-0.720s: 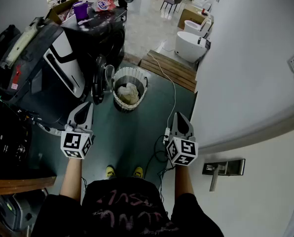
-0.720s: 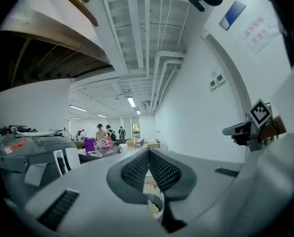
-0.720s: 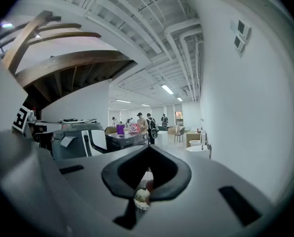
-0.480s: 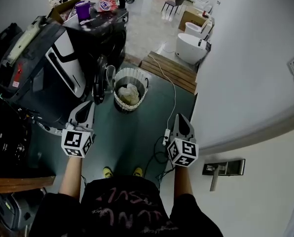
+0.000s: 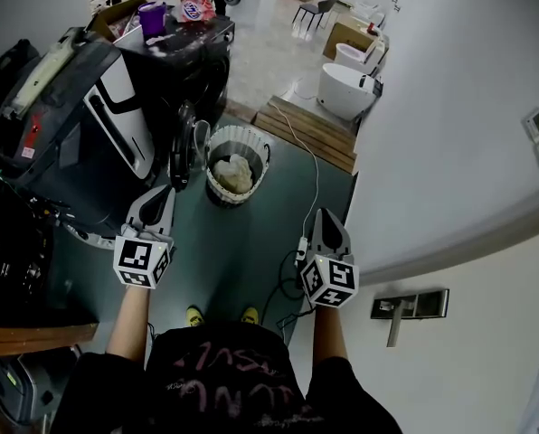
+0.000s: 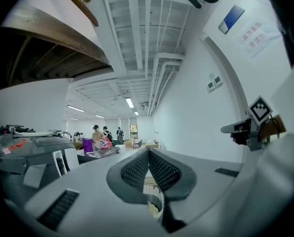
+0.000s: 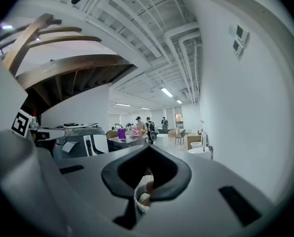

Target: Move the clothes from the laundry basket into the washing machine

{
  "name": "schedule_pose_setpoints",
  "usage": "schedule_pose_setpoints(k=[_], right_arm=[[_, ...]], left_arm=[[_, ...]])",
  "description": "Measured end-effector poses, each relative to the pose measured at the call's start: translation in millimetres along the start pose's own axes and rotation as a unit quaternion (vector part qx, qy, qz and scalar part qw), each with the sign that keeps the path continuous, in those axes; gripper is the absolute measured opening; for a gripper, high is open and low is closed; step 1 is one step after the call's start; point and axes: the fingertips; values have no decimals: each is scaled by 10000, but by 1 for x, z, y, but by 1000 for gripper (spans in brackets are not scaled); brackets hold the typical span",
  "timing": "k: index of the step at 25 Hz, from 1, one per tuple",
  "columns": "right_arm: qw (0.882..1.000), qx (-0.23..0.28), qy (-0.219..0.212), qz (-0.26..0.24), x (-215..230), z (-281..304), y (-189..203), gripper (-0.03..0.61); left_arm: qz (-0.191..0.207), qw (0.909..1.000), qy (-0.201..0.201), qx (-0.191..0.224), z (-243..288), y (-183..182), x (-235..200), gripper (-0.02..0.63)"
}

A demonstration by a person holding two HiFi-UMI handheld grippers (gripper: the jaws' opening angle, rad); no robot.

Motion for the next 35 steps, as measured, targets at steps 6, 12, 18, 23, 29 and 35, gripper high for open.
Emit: schedule_pose_setpoints(k=[6, 12, 18, 23, 29, 35], right_arm=[[9999, 62, -128, -24, -9, 0, -4, 37], [9997, 77, -226, 76, -11, -3, -2, 151], [9991, 47, -390, 165, -19, -3, 4, 284], [9990, 32, -373, 231, -20, -5, 8, 339], [9992, 15, -292, 274, -25, -10, 12, 339], [9996, -24, -189, 205, -37, -16, 16, 322]], left_arm=[[5, 10000, 56, -25, 1, -1, 3, 15], [-114, 9998, 142, -35, 0, 1, 5, 170], [-172, 9998, 16, -31, -6, 3, -5, 225], [-171, 9998, 42, -77, -11, 6, -7, 229], [-183, 9997, 70, -109, -18, 7, -12, 229], [-241, 9994, 221, -119, -25, 12, -20, 229]])
Point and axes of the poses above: the fingertips, and each gripper's own axes: z forward along the fingers, x to its right, y out of its underside, and after that the axes turned 14 degrees about x, right-handed
